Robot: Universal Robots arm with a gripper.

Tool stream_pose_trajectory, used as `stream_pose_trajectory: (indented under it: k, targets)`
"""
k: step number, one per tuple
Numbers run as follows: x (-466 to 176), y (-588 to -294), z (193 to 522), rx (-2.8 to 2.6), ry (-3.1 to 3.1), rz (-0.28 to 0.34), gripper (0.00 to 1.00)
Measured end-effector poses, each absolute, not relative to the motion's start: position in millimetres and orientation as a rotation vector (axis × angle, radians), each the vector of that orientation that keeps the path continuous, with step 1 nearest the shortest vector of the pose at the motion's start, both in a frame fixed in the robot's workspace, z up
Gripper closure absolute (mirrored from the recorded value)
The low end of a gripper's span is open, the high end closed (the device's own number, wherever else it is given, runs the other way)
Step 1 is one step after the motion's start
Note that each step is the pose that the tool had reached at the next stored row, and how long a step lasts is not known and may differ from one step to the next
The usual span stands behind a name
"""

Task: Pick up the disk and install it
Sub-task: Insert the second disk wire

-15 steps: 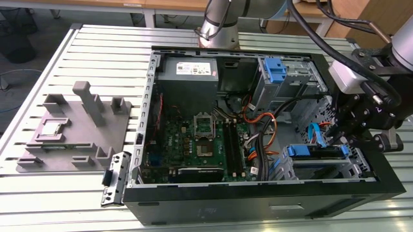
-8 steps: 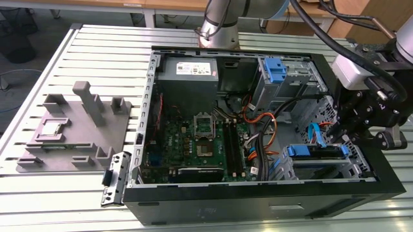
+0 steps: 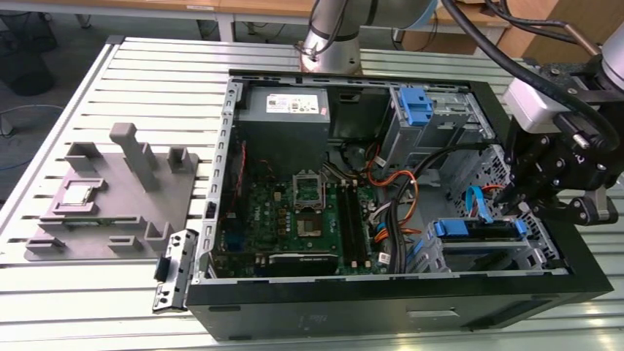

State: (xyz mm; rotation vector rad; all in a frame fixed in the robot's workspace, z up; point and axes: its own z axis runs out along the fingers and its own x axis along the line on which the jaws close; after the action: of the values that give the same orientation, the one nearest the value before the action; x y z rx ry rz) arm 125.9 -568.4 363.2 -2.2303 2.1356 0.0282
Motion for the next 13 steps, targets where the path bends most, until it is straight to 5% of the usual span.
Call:
stream_pose_trajectory:
  k: [13]
  targets:
    - [129.2, -565.1, 361.6, -2.23, 2.135, 0.03, 0.77]
